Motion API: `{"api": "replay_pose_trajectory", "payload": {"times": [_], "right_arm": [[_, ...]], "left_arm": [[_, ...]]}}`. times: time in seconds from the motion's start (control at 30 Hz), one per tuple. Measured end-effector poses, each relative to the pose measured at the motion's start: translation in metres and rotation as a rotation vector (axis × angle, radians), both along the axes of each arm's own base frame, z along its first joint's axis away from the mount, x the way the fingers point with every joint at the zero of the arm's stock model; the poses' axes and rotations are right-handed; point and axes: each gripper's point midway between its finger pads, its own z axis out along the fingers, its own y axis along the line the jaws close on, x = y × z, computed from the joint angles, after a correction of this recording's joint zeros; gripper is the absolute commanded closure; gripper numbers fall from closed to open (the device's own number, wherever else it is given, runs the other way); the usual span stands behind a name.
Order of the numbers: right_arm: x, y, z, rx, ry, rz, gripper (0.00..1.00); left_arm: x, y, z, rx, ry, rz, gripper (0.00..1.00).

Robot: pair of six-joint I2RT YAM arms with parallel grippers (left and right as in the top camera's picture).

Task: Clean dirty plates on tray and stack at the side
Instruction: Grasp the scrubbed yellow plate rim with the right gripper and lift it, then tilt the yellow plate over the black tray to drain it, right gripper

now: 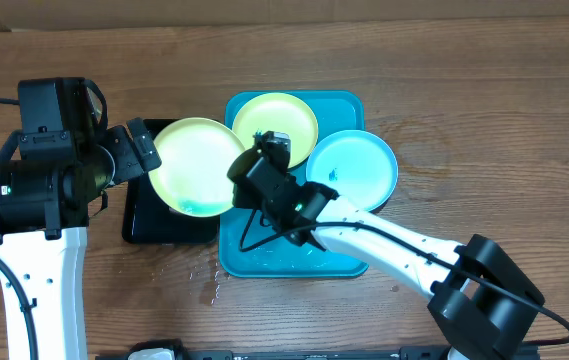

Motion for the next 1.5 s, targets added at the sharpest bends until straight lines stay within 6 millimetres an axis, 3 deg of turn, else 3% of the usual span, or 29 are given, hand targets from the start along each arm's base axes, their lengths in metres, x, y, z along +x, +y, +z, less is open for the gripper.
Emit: {"api": "replay_pose_trajectory", "payload": {"times": [0.33,0.7,1.23,1.5], "right_arm": [[0.011,0.024,0.043,-0.144,-0.369,0.112,0.96],[0.016,0.053,0.115,-0.36,-0.821,0.269,0.96],[0.02,0.054,0.154,-0.637,-1.07,0.351,0.96],[0.022,0.051,0.161,-0.735,-1.115,0.361,0.96]], "left_arm": [[0.0,0.0,0.0,0.0,0.0,0.0,0.0],[0.0,0.0,0.0,0.0,0.001,0.0,0.0],[-0.002,0.006,0.0,0.018,0.004,0.018,0.0],[-0.004,0.009,0.002,0.032,0.003,0.03,0.0]]}}
